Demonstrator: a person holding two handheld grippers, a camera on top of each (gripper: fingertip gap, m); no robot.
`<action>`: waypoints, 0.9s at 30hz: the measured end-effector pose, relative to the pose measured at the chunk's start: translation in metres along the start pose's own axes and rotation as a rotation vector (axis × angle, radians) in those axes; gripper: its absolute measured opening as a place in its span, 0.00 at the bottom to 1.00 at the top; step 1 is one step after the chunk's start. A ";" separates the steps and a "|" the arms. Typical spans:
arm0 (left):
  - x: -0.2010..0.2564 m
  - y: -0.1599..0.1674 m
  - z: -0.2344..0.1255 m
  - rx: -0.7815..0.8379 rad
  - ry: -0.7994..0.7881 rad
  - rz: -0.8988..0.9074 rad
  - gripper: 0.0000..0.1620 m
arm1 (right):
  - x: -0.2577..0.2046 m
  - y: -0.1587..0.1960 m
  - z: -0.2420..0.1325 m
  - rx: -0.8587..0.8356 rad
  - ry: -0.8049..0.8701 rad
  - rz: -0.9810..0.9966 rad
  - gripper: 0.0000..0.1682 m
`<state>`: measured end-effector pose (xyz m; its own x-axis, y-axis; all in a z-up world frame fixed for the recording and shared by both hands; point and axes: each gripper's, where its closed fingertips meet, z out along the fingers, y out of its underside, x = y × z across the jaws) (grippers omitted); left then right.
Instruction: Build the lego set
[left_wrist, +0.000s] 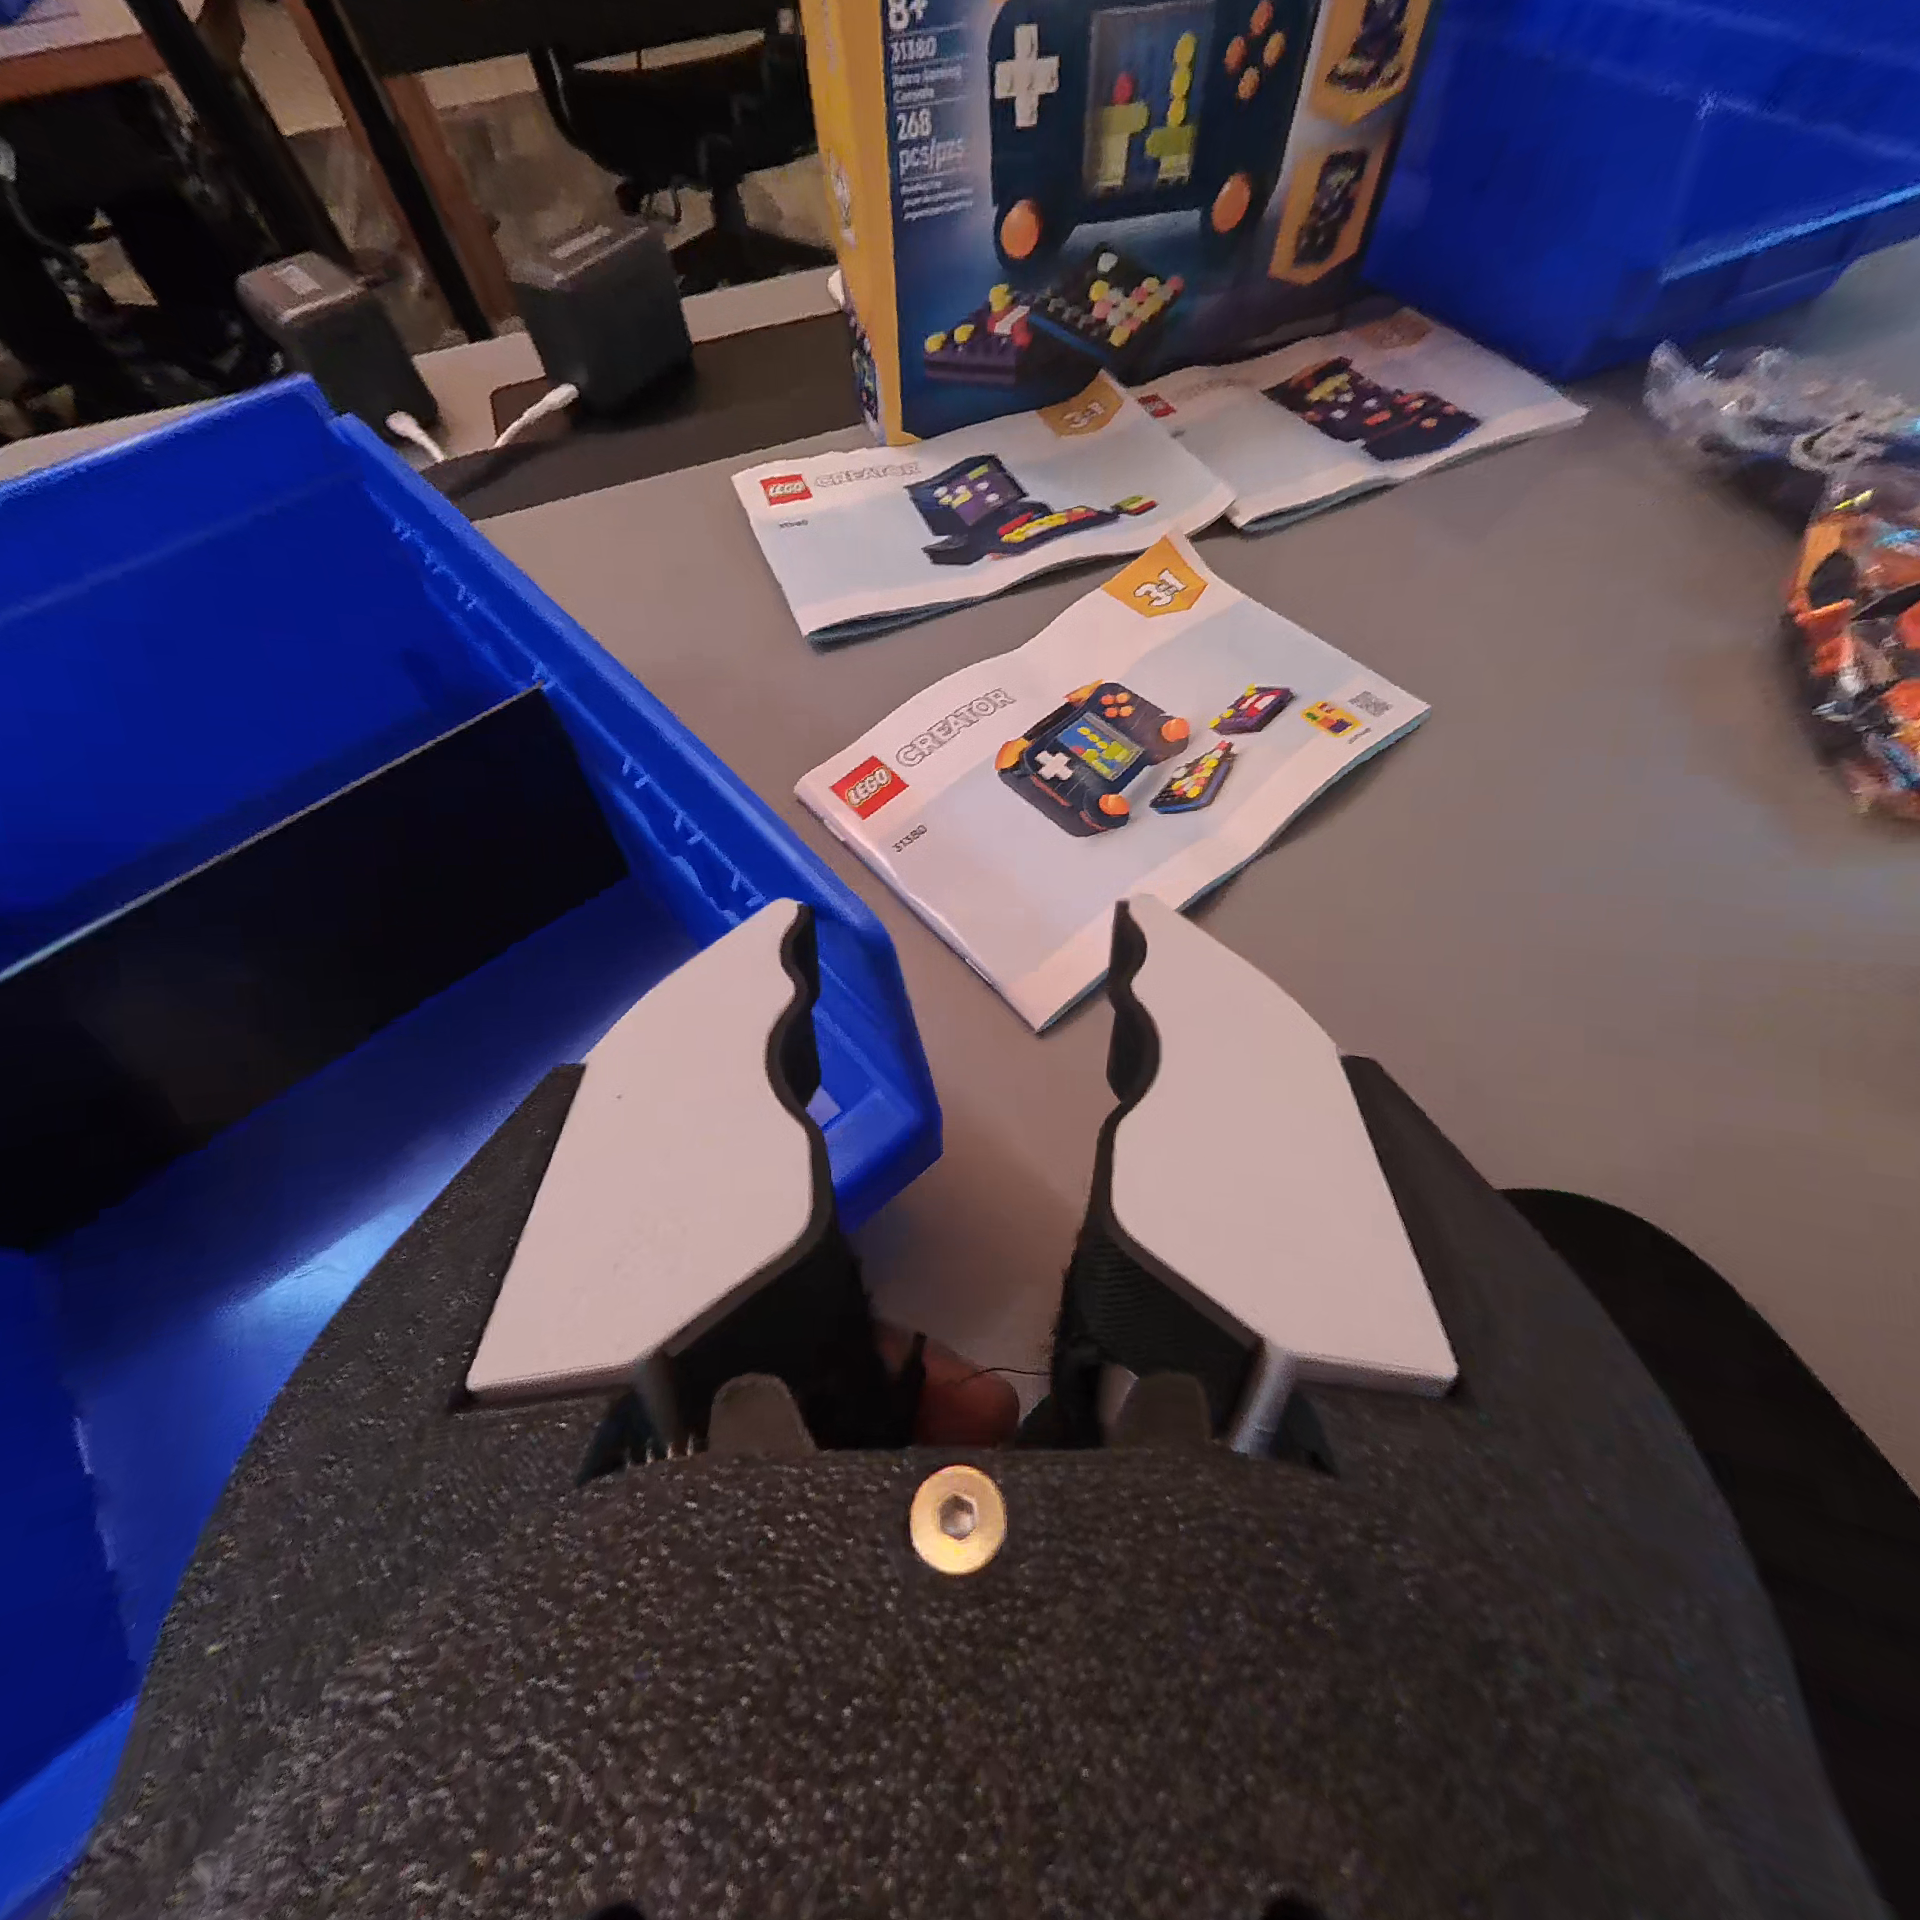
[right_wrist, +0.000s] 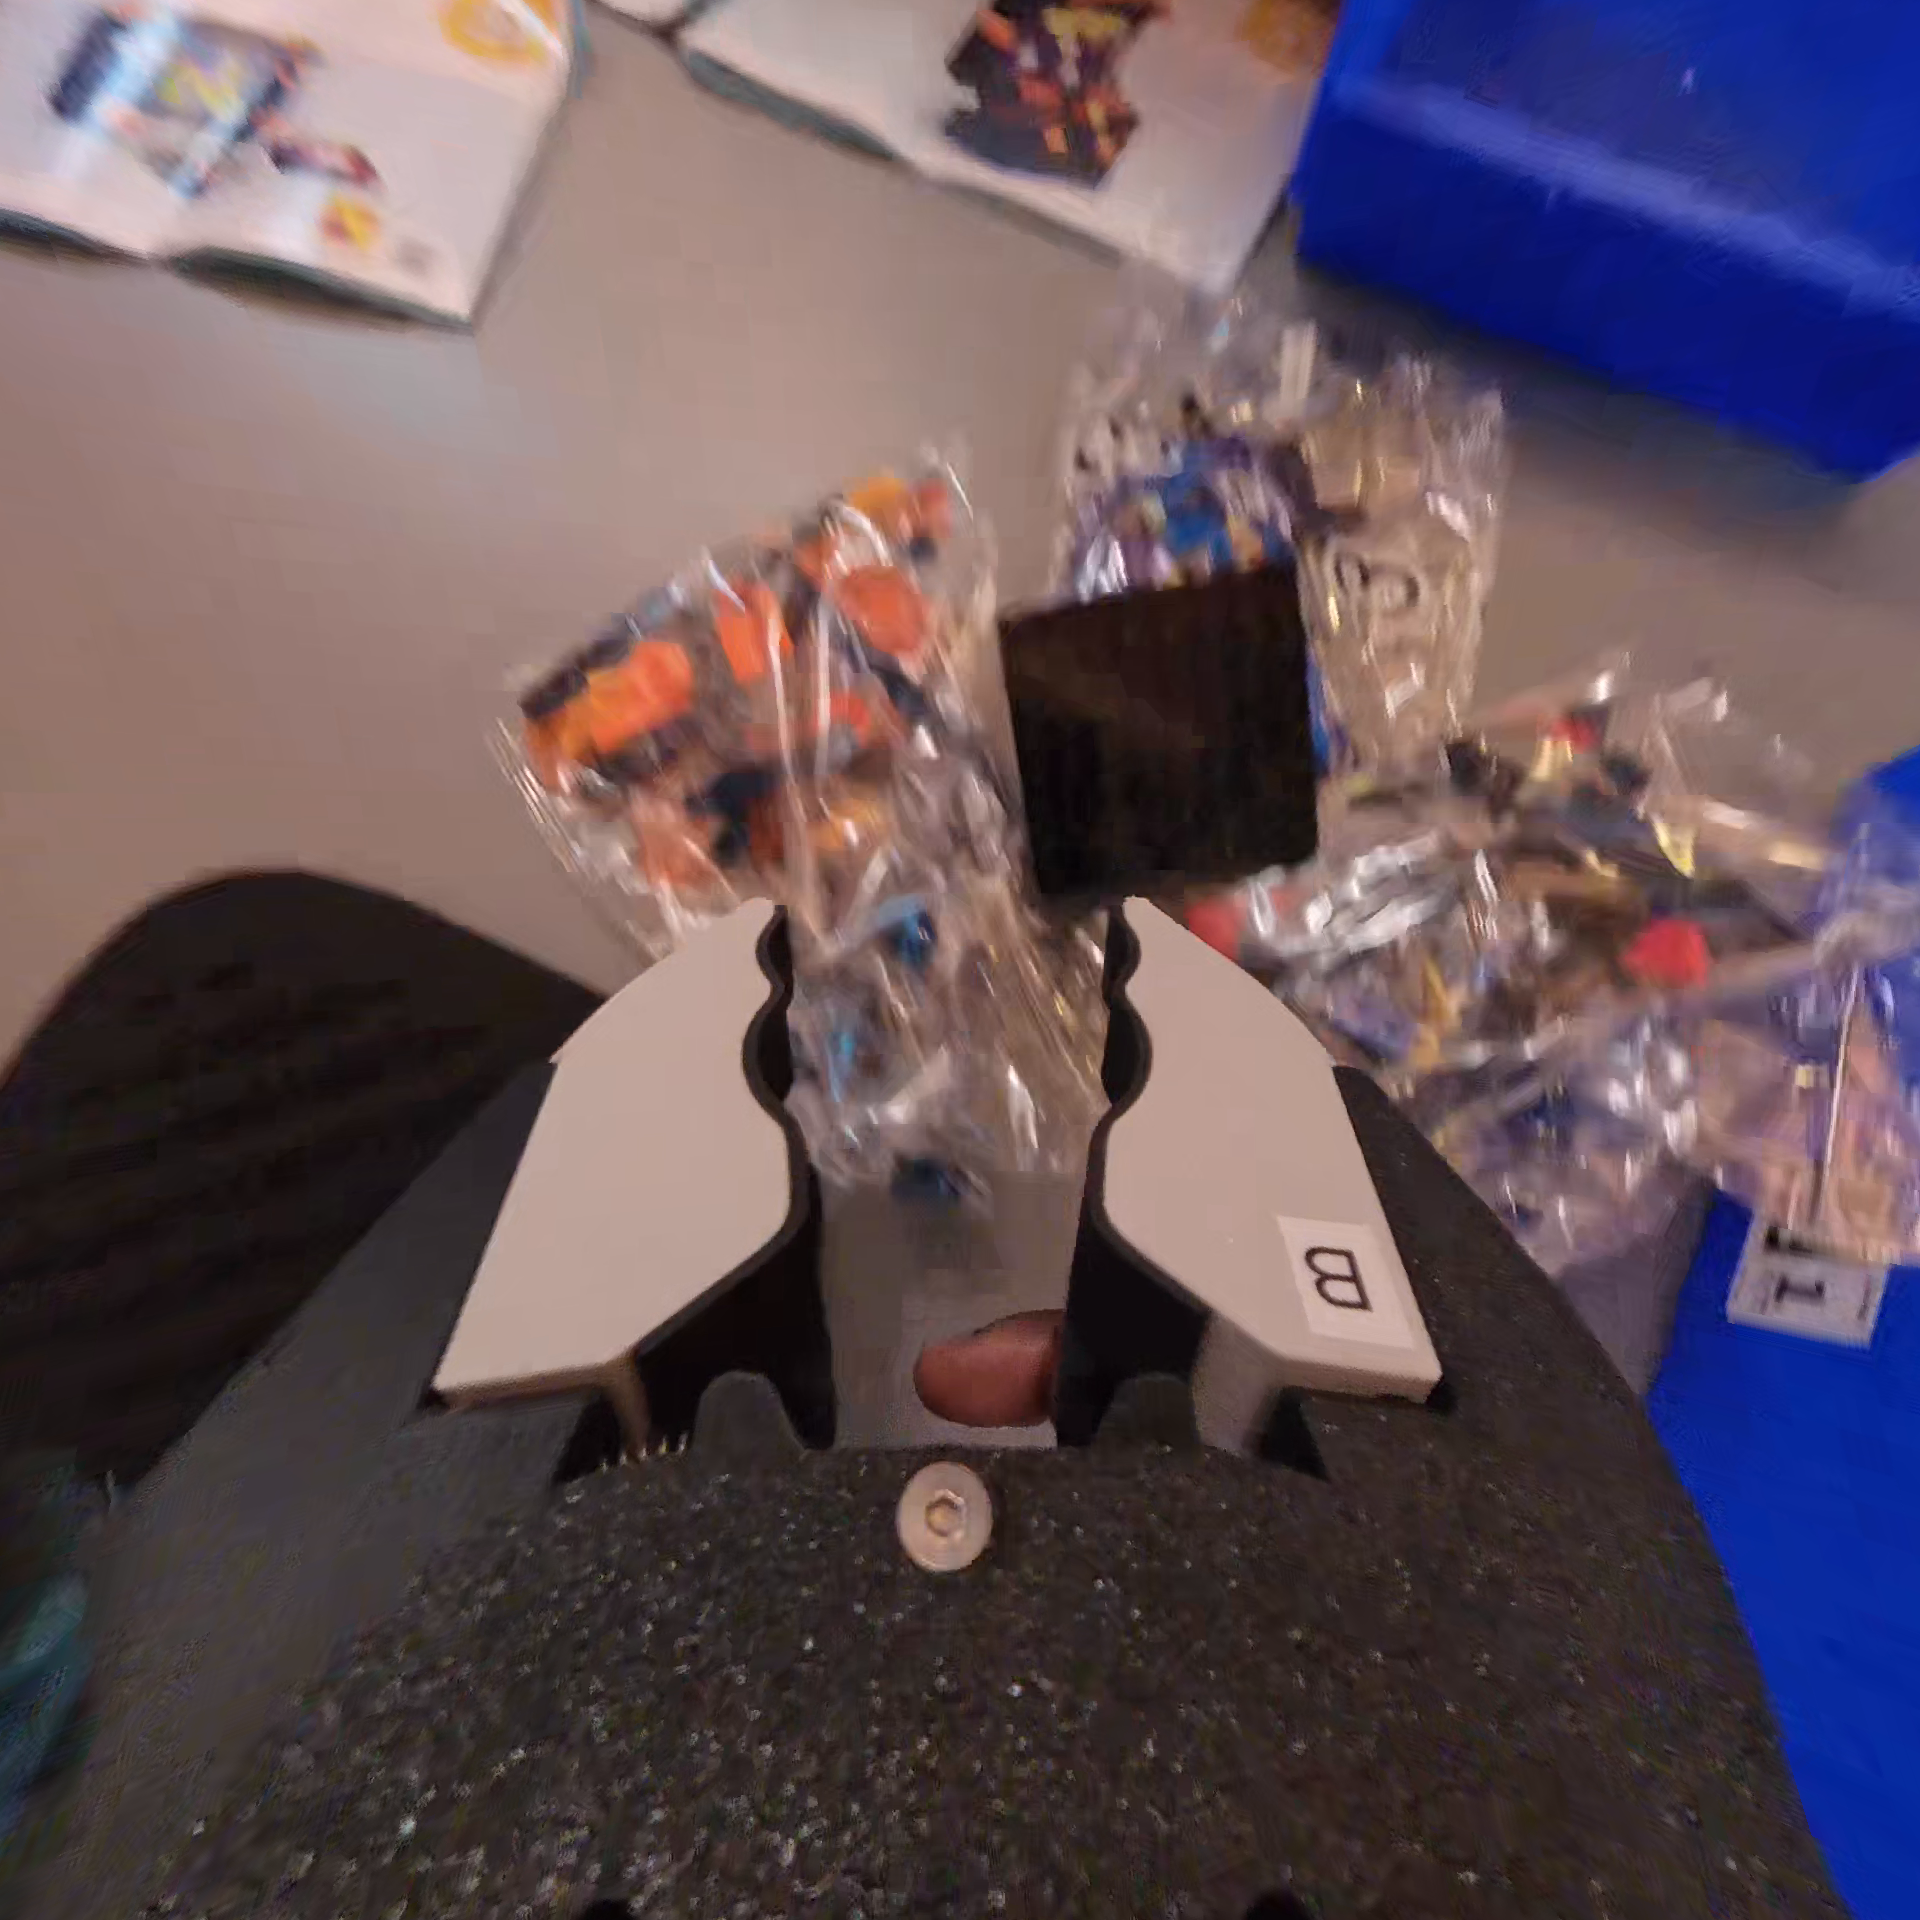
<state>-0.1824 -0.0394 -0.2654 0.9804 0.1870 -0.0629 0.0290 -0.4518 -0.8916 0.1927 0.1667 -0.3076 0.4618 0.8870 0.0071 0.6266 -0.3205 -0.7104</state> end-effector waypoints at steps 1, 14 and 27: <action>-0.002 0.000 0.000 -0.017 -0.016 0.012 0.32 | 0.002 0.011 0.000 -0.005 -0.013 0.003 0.34; 0.049 -0.061 -0.009 0.182 0.025 0.119 0.24 | -0.080 -0.025 0.016 0.310 -0.059 -0.357 0.07; 0.236 -0.012 0.059 -0.034 0.698 0.382 0.25 | -0.111 -0.040 0.040 0.300 -0.201 -0.265 0.13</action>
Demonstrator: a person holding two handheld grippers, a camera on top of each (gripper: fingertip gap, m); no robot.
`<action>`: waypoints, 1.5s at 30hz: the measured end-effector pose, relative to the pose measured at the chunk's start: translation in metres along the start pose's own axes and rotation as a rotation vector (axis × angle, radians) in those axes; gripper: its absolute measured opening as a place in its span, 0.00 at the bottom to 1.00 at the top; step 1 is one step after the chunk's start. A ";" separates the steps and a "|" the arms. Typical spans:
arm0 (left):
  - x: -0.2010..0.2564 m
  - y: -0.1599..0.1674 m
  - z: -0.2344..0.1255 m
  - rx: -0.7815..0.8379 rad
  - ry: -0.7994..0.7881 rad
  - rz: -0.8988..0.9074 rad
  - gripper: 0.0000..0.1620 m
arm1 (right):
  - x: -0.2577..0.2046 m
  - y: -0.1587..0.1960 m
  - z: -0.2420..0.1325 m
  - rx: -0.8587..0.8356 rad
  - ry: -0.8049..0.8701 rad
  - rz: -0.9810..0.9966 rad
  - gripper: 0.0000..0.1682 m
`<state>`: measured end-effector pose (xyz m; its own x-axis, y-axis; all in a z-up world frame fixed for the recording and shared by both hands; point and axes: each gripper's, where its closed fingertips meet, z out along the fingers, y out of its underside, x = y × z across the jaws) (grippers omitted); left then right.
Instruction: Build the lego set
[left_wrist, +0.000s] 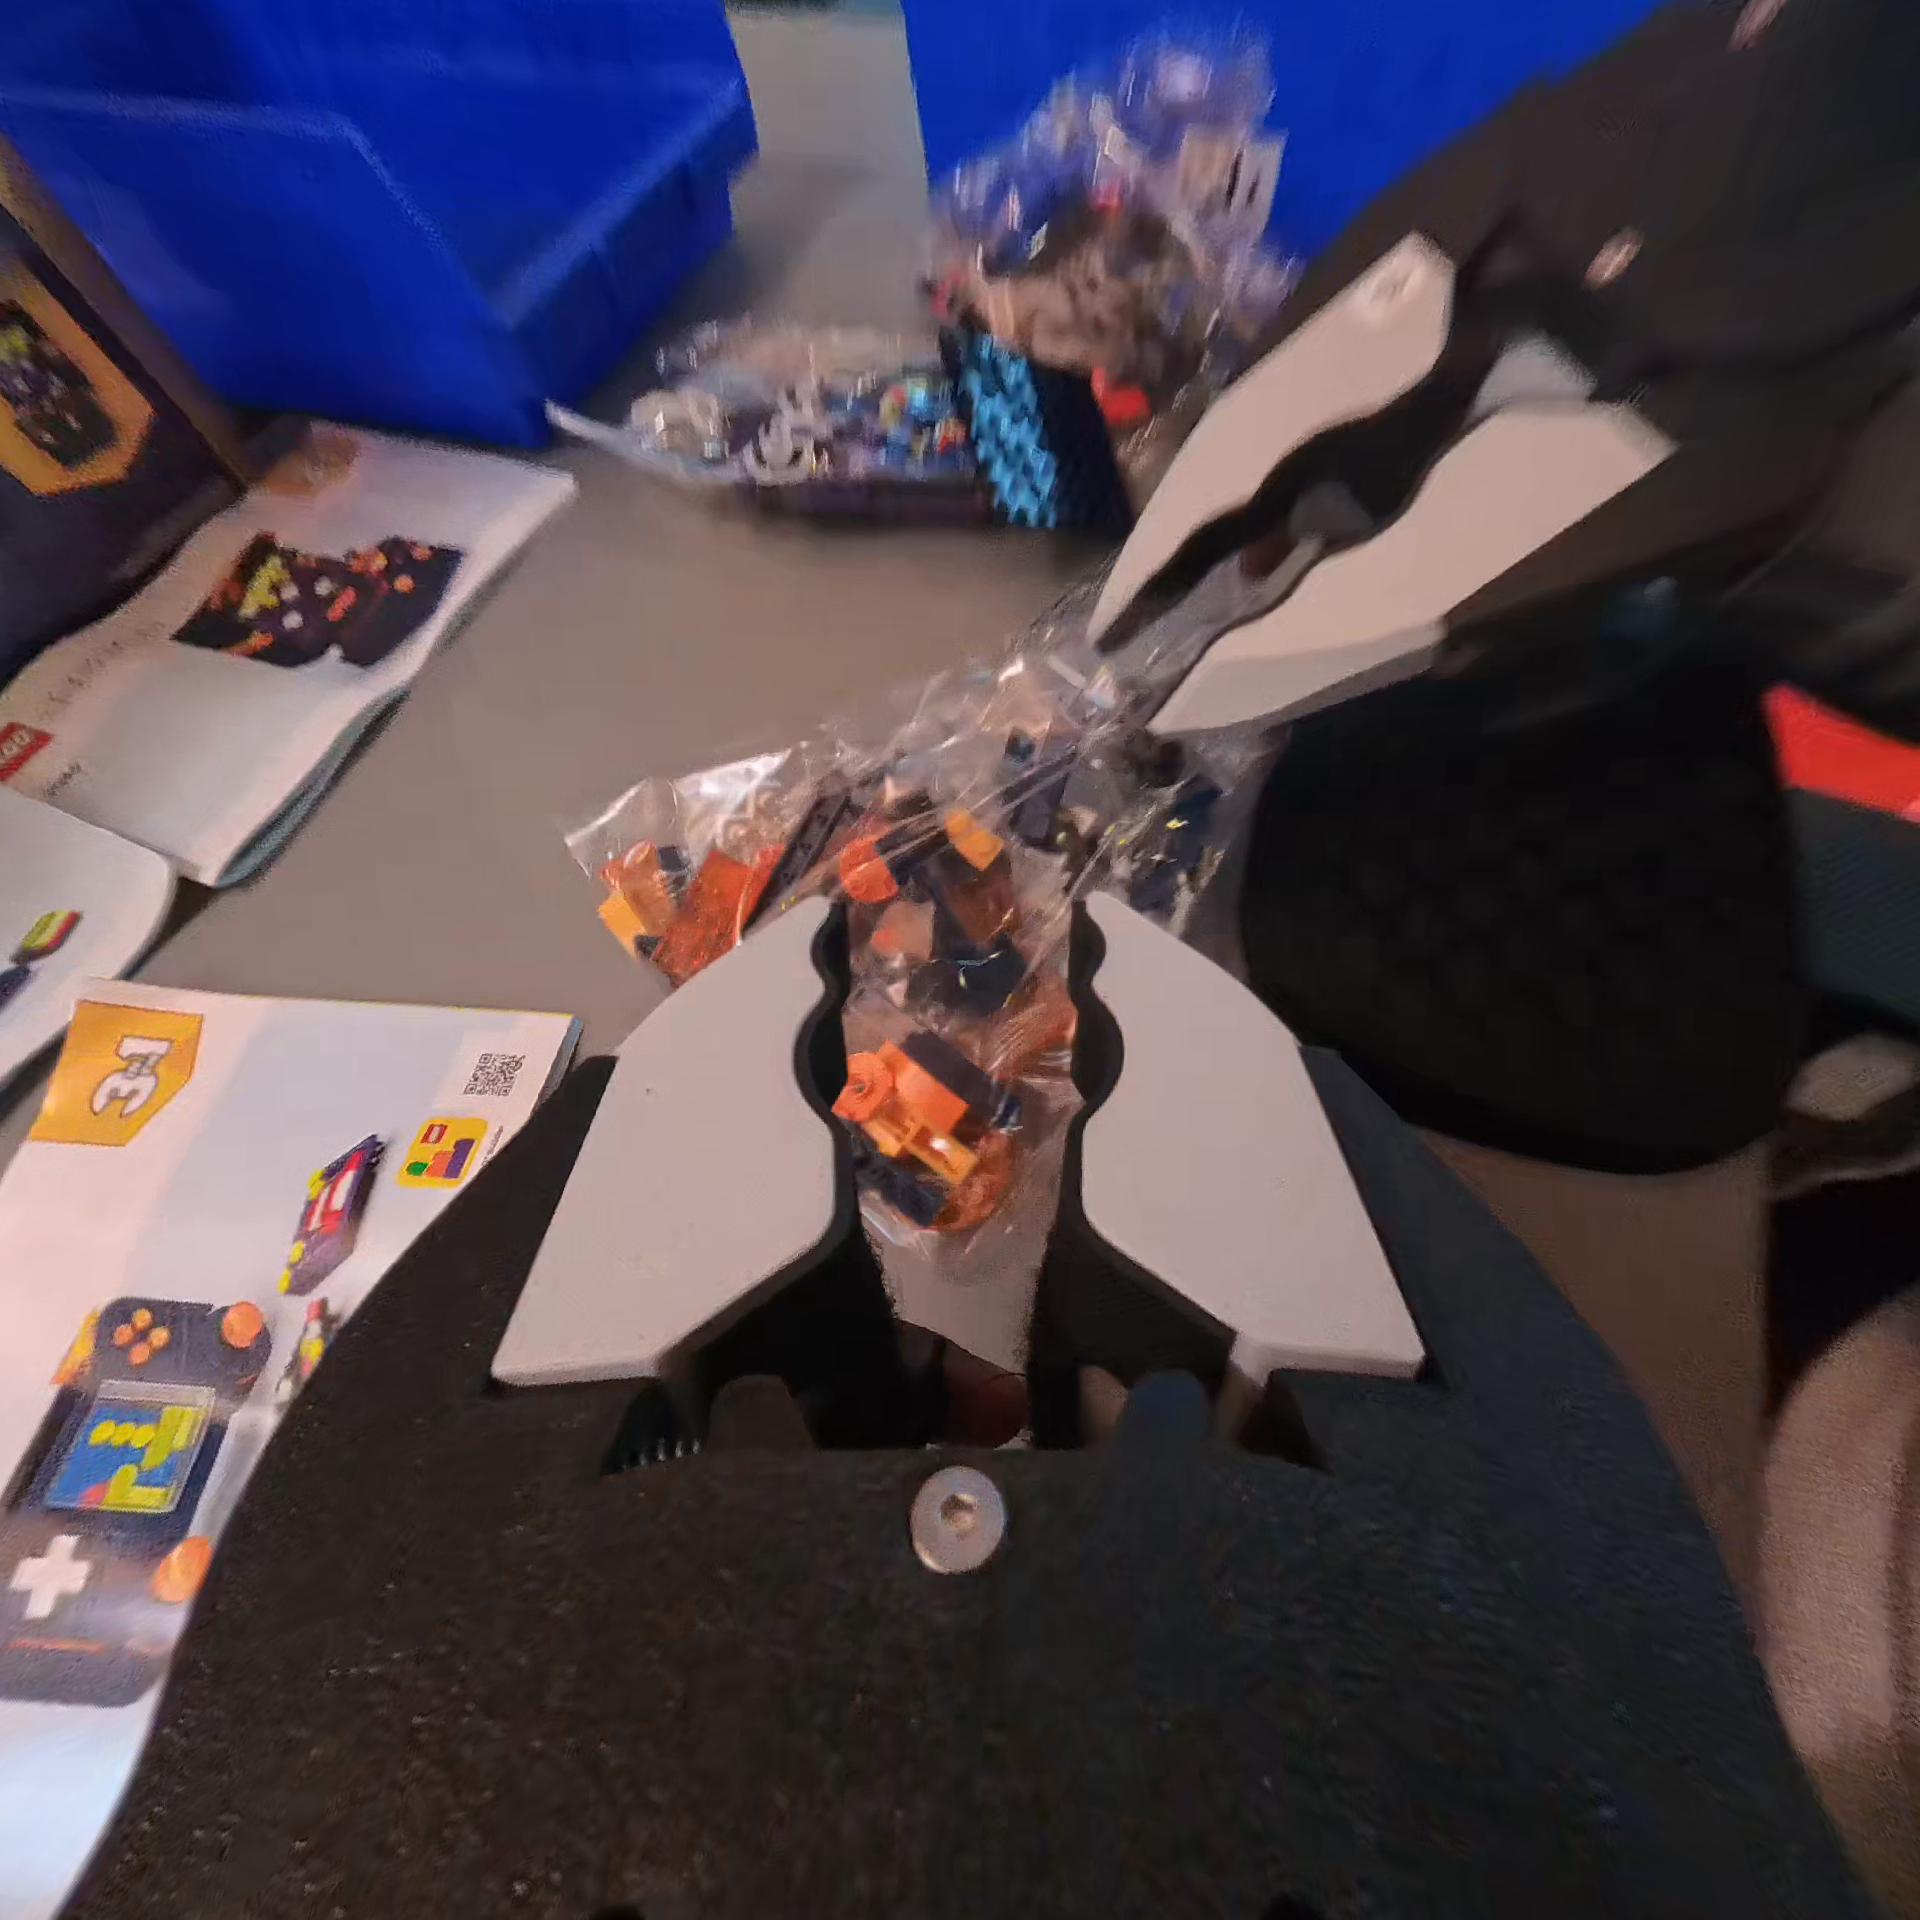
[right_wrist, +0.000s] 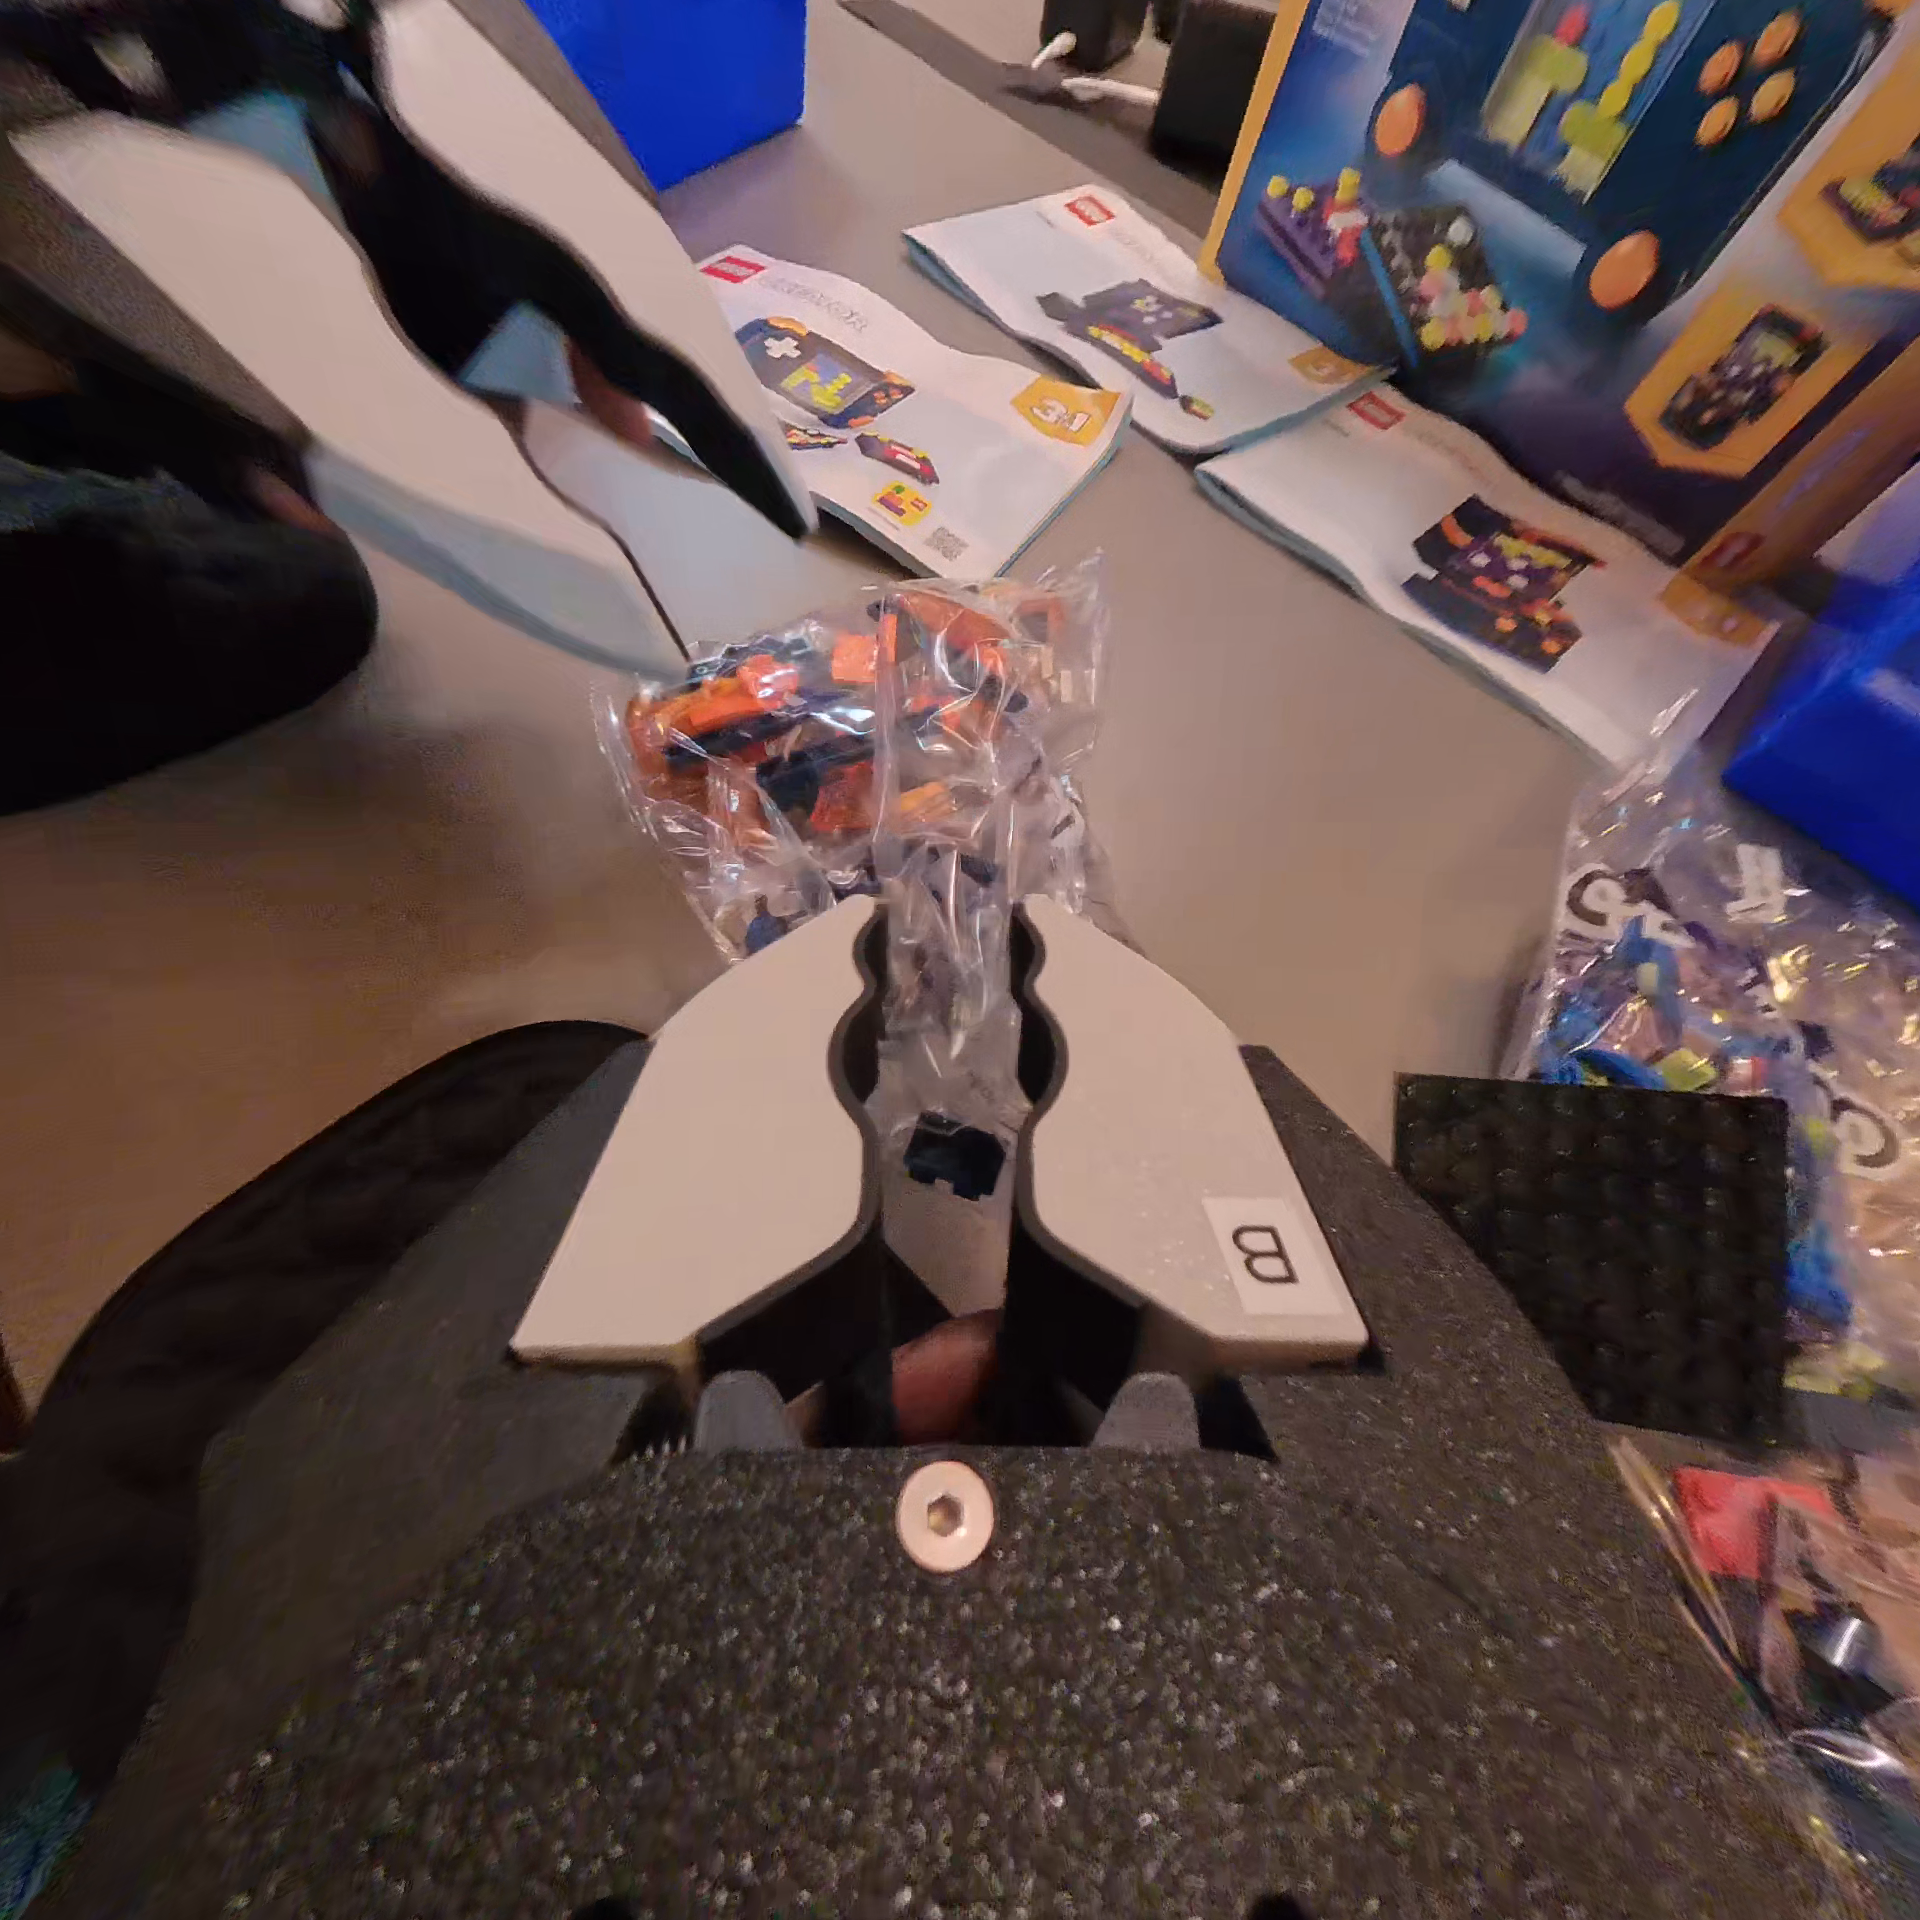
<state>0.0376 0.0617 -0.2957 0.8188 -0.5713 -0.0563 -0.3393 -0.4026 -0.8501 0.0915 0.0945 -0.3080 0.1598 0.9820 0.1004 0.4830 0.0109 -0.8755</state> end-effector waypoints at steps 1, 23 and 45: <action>-0.004 0.007 0.007 -0.057 -0.027 0.015 0.25 | 0.002 -0.002 -0.003 0.011 -0.006 0.017 0.18; 0.003 0.049 0.029 -0.231 0.033 -0.061 0.15 | 0.036 0.041 0.038 -0.334 0.032 0.149 0.38; -0.012 0.041 0.029 -0.237 -0.077 -0.047 0.21 | 0.031 0.021 -0.002 -0.185 -0.011 0.037 0.10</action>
